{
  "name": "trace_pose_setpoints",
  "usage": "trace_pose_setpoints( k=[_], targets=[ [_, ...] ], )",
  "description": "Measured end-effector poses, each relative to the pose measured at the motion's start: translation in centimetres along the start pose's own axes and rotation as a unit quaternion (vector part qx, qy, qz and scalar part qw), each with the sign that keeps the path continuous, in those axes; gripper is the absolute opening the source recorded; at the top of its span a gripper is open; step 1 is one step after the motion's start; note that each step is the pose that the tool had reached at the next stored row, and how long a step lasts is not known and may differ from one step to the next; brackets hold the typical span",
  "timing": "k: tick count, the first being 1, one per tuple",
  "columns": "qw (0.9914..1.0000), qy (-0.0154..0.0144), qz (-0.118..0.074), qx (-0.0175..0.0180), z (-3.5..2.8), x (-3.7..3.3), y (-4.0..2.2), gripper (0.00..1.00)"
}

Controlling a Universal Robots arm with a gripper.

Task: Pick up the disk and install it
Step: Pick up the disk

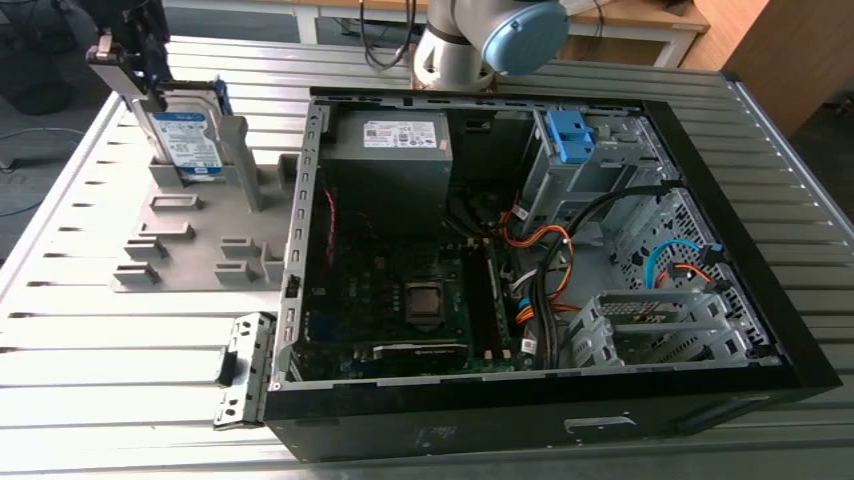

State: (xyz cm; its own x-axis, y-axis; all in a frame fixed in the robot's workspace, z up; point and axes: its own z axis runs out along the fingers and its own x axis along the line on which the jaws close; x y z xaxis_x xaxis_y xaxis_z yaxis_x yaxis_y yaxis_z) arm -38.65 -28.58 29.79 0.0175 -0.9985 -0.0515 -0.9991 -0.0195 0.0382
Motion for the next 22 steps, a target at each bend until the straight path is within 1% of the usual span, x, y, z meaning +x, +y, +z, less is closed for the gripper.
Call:
trace_pose_setpoints(
  k=[6,9,13,22],
  targets=[
    [1.0,0.0,0.0,0.0,1.07,0.02,-0.04,0.53],
    [1.0,0.0001,0.0,0.0,1.4,0.05,-0.05,0.53],
    [1.0,0.0008,0.0,0.0,1.54,0.24,-0.02,0.53],
    [0.99999,0.0033,0.0,-0.0001,1.61,0.78,0.01,0.53]
  ],
)
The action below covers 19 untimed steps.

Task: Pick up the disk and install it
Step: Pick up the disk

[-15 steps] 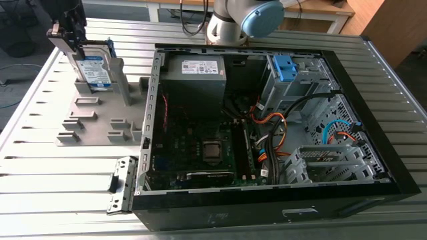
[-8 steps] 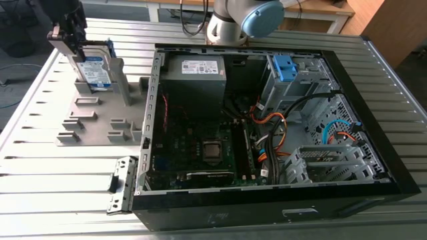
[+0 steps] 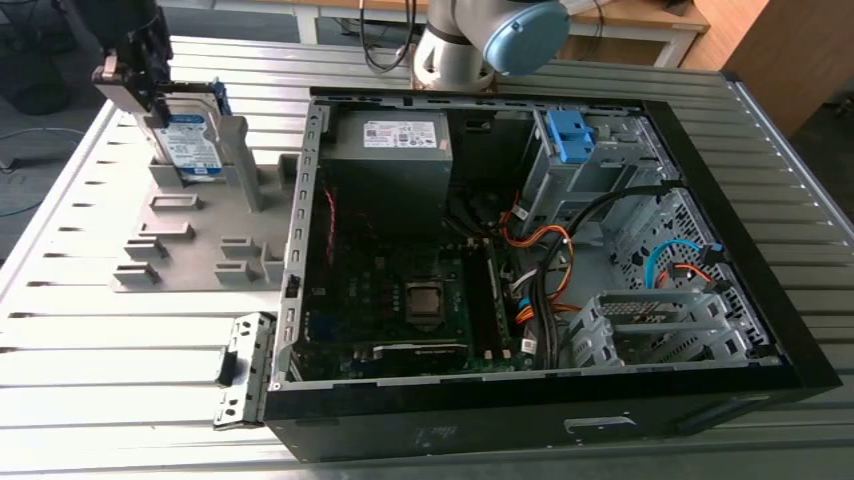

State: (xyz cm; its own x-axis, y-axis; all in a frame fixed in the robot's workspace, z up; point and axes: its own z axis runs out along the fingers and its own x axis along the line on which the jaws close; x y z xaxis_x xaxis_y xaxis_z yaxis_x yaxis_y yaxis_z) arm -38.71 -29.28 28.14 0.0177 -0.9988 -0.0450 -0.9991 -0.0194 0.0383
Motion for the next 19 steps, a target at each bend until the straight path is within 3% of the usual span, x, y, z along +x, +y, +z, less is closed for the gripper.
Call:
trace_pose_setpoints(
  k=[14,16,19],
  targets=[
    [1.0,0.0006,0.0,0.0,0.06,0.07,0.0,0.51],
    [1.0,0.0007,0.0,-0.0001,0.06,0.08,0.0,0.39],
    [1.0,0.0006,0.0,0.0,0.07,0.07,0.0,0.36]
  ],
)
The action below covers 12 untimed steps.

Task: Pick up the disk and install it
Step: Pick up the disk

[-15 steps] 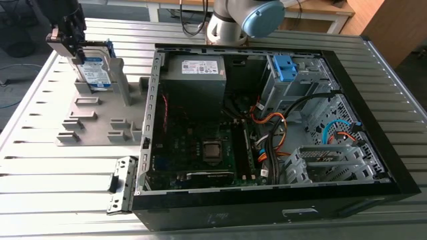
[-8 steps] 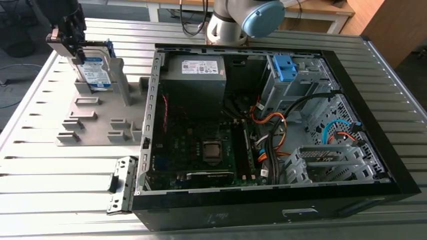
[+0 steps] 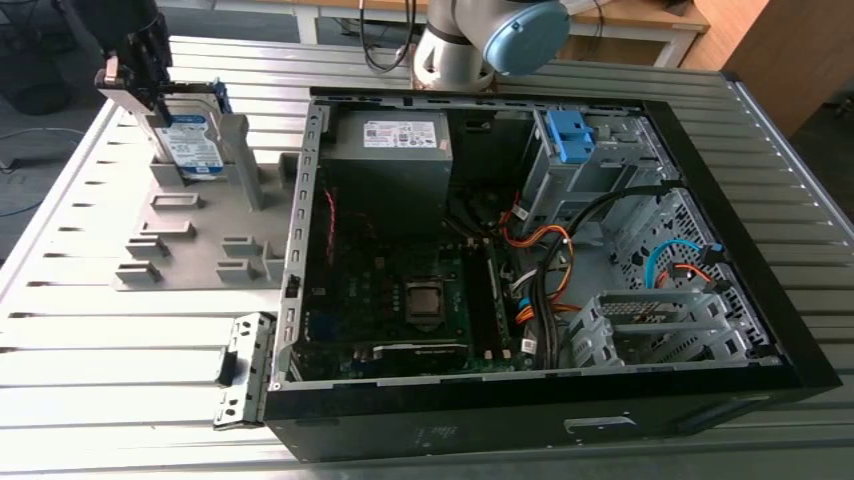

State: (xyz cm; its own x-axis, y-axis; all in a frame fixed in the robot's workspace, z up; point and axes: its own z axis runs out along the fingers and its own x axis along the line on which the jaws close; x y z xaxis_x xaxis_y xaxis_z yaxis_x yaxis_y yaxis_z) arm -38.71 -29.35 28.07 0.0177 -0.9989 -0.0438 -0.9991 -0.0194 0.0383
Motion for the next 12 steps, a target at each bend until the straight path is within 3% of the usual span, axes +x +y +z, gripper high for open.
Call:
trace_pose_setpoints(
  k=[7,12],
  targets=[
    [1.0,-0.0001,0.0,0.0002,0.06,0.0,0.0,0.36],
    [1.0,-0.0003,0.0,0.0001,-0.3,-0.02,0.01,0.36]
  ],
)
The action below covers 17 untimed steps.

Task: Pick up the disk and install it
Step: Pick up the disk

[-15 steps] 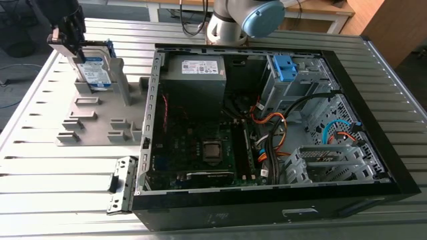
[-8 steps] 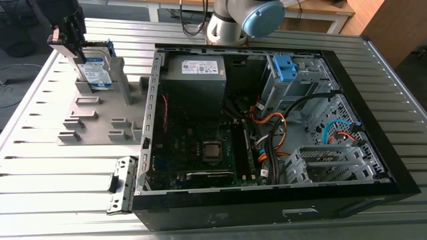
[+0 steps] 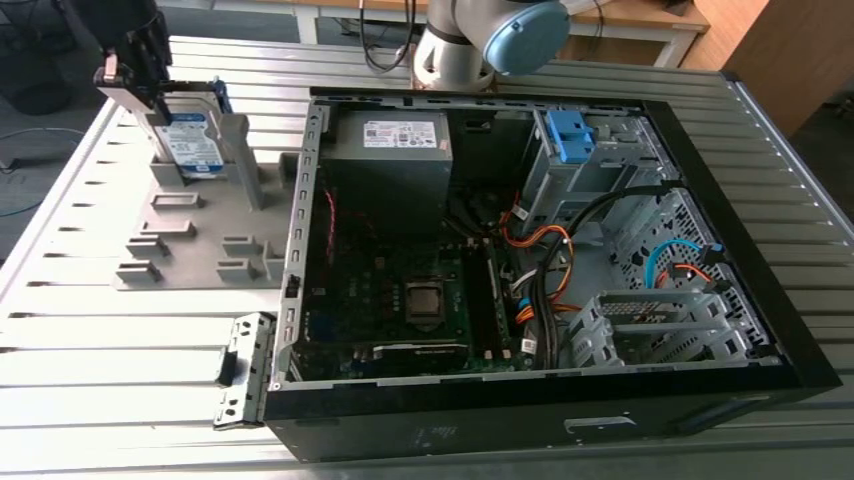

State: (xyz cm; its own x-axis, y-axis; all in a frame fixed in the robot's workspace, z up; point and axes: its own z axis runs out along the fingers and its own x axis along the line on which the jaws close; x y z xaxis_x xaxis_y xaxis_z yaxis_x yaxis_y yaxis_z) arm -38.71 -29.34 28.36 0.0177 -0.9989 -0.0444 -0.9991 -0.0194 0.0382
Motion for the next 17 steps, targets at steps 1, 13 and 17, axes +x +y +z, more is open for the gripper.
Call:
trace_pose_setpoints(
  k=[1,13,17],
  targets=[
    [1.0,-0.0001,0.0,0.0,-0.09,0.0,0.0,0.36],
    [1.0,-0.0028,0.0,0.0,-0.73,-0.03,0.03,0.36],
    [0.99999,-0.0035,0.0,0.0,-0.87,-0.03,0.03,0.36]
  ],
)
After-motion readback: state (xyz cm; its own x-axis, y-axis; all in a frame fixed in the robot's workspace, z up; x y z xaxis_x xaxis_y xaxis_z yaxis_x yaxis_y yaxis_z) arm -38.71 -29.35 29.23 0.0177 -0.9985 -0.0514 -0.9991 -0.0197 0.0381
